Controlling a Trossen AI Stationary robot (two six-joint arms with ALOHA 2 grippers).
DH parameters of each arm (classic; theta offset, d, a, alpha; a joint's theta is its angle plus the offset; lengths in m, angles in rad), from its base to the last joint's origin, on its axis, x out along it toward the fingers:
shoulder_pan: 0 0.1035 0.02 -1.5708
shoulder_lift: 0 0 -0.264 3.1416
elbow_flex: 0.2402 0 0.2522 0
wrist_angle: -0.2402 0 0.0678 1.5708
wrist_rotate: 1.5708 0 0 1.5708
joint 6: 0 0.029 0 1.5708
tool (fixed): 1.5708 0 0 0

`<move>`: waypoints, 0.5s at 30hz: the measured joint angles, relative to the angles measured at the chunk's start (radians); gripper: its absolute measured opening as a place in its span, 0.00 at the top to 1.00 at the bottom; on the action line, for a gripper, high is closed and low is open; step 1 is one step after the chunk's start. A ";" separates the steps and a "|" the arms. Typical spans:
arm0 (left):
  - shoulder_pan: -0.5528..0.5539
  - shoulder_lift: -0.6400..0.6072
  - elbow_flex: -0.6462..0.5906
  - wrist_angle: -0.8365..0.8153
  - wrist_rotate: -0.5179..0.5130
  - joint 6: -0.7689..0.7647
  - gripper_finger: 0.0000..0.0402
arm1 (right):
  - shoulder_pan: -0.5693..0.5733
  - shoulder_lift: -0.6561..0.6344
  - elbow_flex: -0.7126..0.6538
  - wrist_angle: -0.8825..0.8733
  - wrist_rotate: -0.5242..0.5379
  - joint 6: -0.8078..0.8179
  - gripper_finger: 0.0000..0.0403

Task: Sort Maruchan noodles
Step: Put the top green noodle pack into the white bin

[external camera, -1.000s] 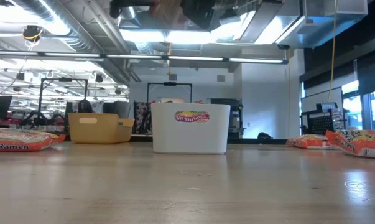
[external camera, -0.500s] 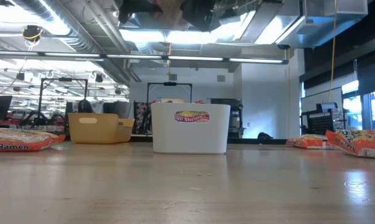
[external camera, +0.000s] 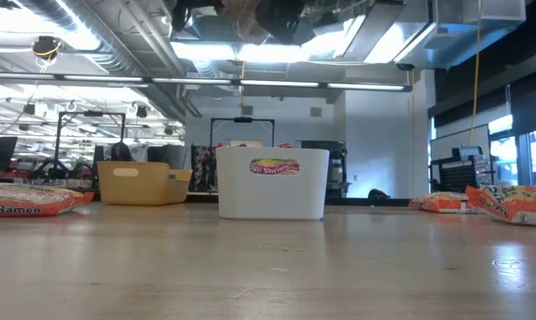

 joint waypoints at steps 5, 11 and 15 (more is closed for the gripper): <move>0.000 0.000 0.000 0.015 0.003 0.025 0.97 | 0.000 0.000 0.000 -0.002 0.004 0.060 0.71; 0.000 -0.003 0.000 0.038 0.008 0.038 0.99 | 0.003 0.000 0.000 0.000 0.027 0.128 0.50; 0.000 -0.004 0.000 0.037 0.012 0.059 1.00 | 0.018 0.000 0.000 -0.003 0.120 0.125 0.39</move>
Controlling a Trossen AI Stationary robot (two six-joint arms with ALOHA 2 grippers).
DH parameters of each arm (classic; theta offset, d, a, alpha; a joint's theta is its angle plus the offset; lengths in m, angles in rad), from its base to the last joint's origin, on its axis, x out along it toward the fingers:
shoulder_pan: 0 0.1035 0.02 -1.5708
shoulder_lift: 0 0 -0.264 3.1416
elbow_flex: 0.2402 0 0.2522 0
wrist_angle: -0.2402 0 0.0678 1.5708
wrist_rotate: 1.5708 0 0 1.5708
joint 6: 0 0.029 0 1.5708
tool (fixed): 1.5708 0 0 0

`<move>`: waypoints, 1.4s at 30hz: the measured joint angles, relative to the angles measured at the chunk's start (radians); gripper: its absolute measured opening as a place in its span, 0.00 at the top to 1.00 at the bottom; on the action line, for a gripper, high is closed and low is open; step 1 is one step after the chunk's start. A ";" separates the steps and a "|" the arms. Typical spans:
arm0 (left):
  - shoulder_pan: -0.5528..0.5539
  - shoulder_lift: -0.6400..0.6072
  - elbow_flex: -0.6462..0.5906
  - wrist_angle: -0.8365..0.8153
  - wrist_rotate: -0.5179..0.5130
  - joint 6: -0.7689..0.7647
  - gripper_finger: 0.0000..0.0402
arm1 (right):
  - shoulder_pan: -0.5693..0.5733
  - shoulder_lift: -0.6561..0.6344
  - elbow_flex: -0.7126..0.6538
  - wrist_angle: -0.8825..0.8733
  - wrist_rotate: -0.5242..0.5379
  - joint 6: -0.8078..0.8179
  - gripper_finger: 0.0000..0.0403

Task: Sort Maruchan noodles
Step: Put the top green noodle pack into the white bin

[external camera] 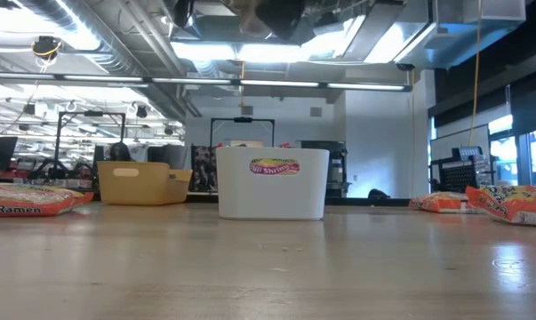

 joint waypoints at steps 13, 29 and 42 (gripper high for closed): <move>0.000 -0.024 0.000 -0.023 0.060 0.182 1.00 | 0.167 -0.126 -0.122 -0.147 0.115 0.107 0.40; -0.012 0.143 0.000 -0.079 0.204 0.587 1.00 | 0.100 -0.538 -0.494 -0.747 -0.474 1.187 0.42; -0.002 0.282 0.000 -0.126 0.200 0.985 1.00 | -0.019 -0.546 -0.616 -0.756 -0.701 1.233 0.42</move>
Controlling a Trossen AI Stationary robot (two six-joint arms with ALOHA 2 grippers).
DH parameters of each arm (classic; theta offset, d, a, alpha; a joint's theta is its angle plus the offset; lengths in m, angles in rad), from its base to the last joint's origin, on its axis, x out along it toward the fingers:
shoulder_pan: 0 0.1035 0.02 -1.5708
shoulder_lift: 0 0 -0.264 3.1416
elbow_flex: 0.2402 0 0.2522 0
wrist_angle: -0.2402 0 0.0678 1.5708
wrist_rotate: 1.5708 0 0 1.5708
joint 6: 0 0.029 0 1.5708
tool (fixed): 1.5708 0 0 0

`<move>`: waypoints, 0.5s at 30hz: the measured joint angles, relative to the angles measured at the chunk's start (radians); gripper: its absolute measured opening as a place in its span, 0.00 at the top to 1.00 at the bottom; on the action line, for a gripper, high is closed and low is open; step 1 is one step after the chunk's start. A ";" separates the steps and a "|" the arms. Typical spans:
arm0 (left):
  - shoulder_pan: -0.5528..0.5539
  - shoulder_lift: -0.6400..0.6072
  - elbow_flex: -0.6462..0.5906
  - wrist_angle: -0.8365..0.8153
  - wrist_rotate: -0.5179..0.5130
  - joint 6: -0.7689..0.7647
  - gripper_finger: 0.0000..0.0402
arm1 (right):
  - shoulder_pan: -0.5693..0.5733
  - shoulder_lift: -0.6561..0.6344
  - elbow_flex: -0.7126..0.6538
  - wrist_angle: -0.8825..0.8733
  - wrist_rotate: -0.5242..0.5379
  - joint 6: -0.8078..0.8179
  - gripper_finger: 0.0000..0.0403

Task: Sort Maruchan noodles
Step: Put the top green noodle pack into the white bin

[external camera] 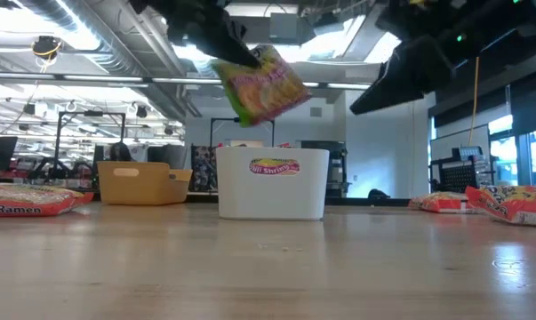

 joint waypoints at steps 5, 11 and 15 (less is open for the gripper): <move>-0.006 0.018 0.000 -0.026 0.008 0.093 1.00 | -0.102 0.000 -0.009 -0.001 -0.077 -0.039 0.42; 0.013 0.030 0.016 -0.065 0.008 0.170 1.00 | -0.241 0.000 -0.009 0.010 -0.193 -0.131 0.42; 0.014 0.098 0.105 -0.122 0.010 0.197 1.00 | -0.313 0.004 -0.009 0.013 -0.288 -0.139 0.42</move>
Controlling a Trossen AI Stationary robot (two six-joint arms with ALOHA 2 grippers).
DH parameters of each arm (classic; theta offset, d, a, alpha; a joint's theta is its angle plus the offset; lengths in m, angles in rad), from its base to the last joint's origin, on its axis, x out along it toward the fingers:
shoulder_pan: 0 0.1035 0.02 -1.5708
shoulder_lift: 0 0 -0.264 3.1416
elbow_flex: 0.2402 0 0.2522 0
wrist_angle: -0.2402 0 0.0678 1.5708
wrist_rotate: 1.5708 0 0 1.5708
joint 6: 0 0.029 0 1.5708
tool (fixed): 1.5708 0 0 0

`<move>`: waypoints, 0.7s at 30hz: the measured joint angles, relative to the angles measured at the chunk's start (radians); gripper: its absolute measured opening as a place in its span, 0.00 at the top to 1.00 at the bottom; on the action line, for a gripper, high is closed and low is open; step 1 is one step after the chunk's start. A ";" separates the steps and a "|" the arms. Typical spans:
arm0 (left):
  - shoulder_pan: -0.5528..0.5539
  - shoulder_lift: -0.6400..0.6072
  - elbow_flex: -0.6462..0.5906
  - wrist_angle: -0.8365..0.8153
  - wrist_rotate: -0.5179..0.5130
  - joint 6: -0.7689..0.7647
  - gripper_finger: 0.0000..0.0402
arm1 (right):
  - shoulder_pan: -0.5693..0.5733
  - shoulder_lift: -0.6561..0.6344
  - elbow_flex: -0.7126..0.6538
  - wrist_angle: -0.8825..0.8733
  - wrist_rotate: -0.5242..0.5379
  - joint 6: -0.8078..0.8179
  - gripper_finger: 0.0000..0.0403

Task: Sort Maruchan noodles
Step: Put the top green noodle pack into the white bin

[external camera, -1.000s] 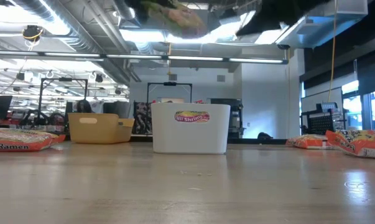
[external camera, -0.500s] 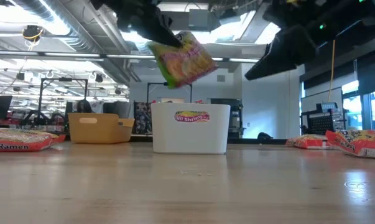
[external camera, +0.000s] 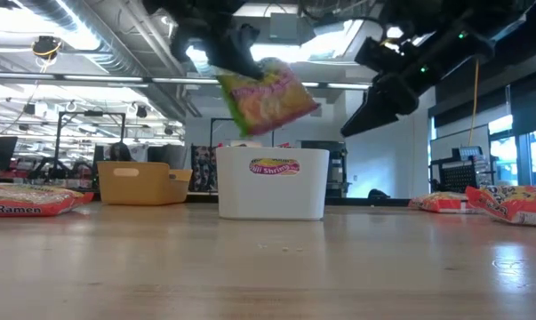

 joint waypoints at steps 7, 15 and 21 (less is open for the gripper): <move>-0.009 0.193 0.266 -0.316 -0.007 0.001 1.00 | -0.032 0.003 0.000 -0.012 -0.101 0.030 0.42; -0.036 0.300 0.332 -0.370 0.001 0.009 1.00 | -0.032 0.017 0.000 -0.018 -0.149 0.060 0.42; -0.035 0.327 0.325 -0.416 0.001 0.029 1.00 | -0.032 0.020 0.000 -0.022 -0.148 0.060 0.42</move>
